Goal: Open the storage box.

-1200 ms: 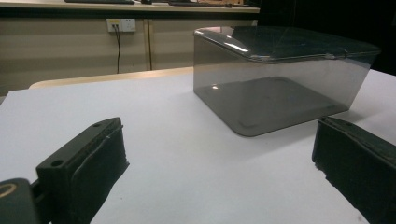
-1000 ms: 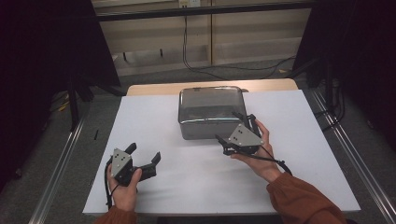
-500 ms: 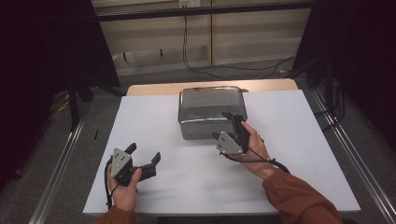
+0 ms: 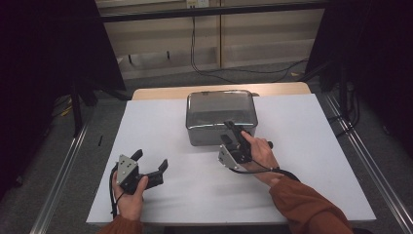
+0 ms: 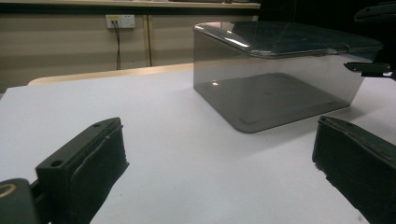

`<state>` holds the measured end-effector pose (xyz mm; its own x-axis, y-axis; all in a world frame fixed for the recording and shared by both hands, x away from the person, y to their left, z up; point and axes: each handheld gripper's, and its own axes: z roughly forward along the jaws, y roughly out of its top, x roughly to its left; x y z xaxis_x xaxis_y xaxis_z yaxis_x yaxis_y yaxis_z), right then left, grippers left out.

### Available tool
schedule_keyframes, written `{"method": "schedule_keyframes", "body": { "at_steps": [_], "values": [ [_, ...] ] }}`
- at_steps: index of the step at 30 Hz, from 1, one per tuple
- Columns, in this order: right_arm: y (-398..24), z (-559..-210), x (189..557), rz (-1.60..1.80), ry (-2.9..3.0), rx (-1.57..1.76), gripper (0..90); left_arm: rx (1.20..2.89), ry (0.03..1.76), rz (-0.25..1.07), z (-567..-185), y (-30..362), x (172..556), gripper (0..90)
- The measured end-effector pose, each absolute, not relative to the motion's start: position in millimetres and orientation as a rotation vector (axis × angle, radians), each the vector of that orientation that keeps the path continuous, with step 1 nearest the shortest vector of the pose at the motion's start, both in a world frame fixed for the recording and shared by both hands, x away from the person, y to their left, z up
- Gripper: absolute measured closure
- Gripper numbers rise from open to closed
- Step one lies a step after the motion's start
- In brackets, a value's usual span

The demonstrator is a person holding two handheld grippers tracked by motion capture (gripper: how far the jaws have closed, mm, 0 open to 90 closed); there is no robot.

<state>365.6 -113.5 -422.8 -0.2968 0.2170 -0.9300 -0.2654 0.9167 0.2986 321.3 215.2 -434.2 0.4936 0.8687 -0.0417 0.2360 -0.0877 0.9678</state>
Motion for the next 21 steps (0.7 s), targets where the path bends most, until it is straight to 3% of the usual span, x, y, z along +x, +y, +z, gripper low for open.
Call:
{"method": "schedule_keyframes", "body": {
  "at_steps": [21],
  "values": [
    [-107.5,-429.7,367.6,0.392,1.813,-0.090,77.3,1.628,0.947,0.666,-434.8,213.4,322.2,3.7]
  ]
}}
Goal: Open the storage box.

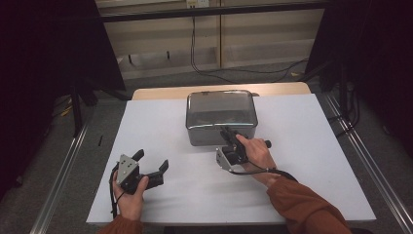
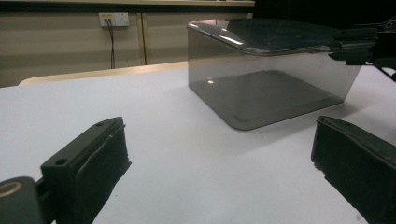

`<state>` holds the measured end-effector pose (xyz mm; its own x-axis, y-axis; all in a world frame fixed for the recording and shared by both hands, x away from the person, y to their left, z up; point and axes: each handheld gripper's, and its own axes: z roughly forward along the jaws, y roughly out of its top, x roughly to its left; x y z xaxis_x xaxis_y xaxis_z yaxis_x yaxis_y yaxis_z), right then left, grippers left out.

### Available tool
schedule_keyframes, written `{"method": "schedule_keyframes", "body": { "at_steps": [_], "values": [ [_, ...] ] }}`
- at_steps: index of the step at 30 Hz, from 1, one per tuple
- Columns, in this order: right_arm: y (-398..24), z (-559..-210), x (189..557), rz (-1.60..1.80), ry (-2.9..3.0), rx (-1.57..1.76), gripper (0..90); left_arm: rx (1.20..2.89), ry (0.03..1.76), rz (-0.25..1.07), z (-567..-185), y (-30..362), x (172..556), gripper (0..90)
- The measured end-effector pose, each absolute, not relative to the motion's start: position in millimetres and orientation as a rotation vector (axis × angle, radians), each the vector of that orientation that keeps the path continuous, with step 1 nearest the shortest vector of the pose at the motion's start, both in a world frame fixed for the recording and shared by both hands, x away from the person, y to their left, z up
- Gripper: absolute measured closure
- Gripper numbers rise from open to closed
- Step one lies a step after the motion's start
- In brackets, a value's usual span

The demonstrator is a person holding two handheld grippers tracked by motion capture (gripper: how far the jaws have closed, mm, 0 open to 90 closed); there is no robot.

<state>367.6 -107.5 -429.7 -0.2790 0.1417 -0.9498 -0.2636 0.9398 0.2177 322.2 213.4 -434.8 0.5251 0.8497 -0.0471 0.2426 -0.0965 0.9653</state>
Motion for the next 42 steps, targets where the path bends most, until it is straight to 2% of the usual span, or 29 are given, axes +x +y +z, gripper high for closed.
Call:
{"method": "schedule_keyframes", "body": {
  "at_steps": [19,23,32,42],
  "values": [
    [-108.0,-426.2,367.4,0.403,1.796,-0.094,78.8,1.640,0.922,0.625,-433.8,212.1,324.4,5.9],
    [-108.2,-425.6,367.0,0.403,1.792,-0.090,79.1,1.656,0.909,0.577,-433.9,211.0,326.9,5.8],
    [-108.7,-423.0,367.7,0.404,1.780,-0.090,79.5,1.632,0.941,0.648,-434.0,210.7,328.9,2.7],
    [-109.0,-421.0,368.5,0.415,1.771,-0.089,79.7,1.598,0.878,0.611,-428.6,204.1,335.1,2.0]
  ]
}}
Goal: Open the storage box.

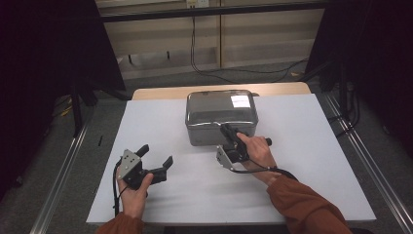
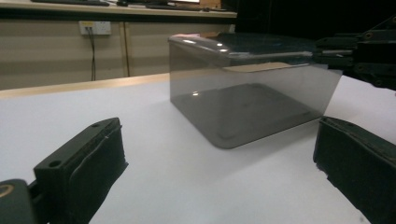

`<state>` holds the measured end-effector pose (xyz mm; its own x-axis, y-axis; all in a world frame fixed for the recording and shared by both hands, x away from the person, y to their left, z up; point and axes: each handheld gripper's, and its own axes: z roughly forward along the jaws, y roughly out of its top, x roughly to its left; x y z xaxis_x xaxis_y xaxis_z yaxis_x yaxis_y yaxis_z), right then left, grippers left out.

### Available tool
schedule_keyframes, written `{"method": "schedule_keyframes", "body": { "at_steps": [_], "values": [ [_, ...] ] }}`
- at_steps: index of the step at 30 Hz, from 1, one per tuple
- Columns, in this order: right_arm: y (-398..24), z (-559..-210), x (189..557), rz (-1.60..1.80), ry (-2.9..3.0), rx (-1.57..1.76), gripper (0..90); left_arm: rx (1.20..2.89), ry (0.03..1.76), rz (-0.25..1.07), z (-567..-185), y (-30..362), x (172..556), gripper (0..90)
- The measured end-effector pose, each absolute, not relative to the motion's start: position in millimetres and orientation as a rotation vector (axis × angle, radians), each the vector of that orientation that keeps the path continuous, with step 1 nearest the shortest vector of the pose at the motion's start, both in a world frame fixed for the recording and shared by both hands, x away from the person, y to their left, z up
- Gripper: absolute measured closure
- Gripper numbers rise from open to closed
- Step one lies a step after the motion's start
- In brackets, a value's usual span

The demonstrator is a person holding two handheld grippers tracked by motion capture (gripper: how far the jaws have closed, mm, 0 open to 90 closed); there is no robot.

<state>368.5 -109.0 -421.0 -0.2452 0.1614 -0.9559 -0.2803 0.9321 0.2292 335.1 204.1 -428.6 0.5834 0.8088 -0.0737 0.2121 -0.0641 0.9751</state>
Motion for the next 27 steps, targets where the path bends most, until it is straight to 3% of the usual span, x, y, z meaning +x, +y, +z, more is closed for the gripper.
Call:
{"method": "schedule_keyframes", "body": {
  "at_steps": [27],
  "values": [
    [-107.8,-412.4,370.6,0.434,1.749,-0.082,80.2,1.645,0.757,0.596,-415.6,171.5,376.3,1.8]
  ]
}}
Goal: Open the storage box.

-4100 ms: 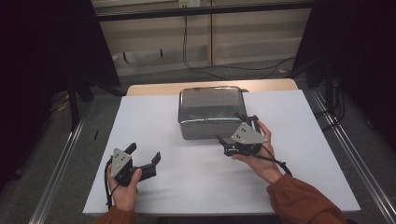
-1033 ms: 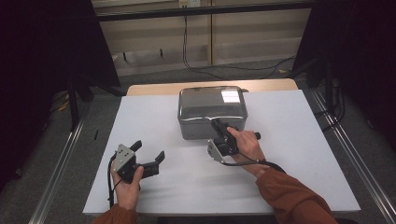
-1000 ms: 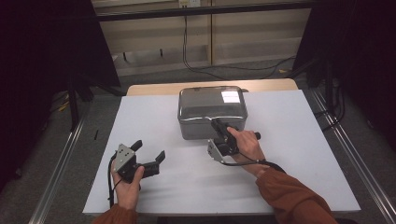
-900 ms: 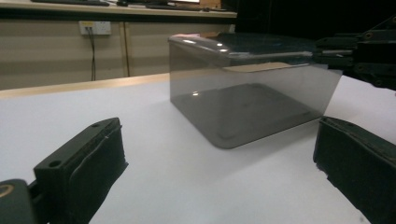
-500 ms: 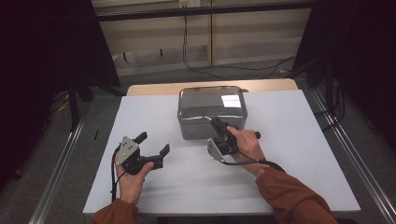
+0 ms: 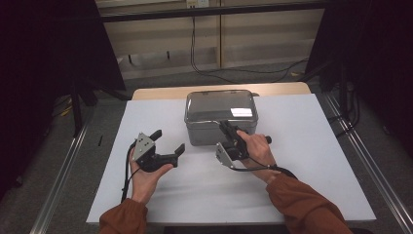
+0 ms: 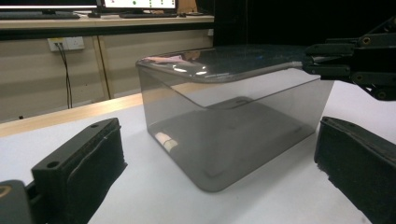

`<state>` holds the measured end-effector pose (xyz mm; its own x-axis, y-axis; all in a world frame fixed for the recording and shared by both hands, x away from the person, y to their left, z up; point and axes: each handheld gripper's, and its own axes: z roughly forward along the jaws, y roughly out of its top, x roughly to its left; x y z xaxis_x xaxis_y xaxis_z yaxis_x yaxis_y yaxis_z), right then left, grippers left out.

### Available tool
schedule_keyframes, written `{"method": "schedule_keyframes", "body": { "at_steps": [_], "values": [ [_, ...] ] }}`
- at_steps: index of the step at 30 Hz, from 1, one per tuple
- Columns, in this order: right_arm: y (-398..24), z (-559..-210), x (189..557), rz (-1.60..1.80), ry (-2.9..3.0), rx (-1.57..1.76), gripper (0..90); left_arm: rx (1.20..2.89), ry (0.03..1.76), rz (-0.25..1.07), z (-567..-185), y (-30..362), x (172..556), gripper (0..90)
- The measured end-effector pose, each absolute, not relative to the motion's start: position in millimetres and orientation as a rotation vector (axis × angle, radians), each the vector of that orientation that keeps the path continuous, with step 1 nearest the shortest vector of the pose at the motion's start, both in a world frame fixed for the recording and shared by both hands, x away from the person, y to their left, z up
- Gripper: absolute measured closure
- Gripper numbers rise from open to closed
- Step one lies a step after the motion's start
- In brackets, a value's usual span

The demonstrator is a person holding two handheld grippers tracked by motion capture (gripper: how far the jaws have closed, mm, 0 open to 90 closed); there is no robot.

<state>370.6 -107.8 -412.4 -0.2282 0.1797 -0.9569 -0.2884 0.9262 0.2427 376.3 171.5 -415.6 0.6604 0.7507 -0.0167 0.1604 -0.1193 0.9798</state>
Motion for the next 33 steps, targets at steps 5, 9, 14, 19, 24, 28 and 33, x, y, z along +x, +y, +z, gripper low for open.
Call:
{"method": "schedule_keyframes", "body": {
  "at_steps": [5,9,14,19,24,28,33],
  "values": [
    [-108.3,-410.8,371.0,0.435,1.745,-0.073,80.3,1.665,0.743,0.611,-417.6,166.2,384.6,2.4],
    [-108.0,-409.1,371.6,0.434,1.739,-0.075,80.4,1.663,0.736,0.612,-416.3,160.6,391.7,3.1],
    [-108.0,-406.7,372.2,0.435,1.736,-0.075,80.6,1.670,0.723,0.629,-415.3,154.2,400.8,3.7],
    [-108.3,-405.0,372.5,0.437,1.734,-0.074,80.7,1.676,0.719,0.652,-412.4,149.1,411.5,3.9],
    [-108.5,-402.2,373.4,0.436,1.726,-0.072,81.0,1.683,0.697,0.665,-409.7,141.1,417.2,4.0],
    [-108.3,-399.4,374.6,0.439,1.724,-0.072,81.1,1.693,0.693,0.675,-409.6,133.6,424.4,4.4],
    [-108.1,-394.6,375.6,0.440,1.717,-0.064,81.5,1.708,0.704,0.687,-411.0,127.1,435.9,5.6]
  ]
}}
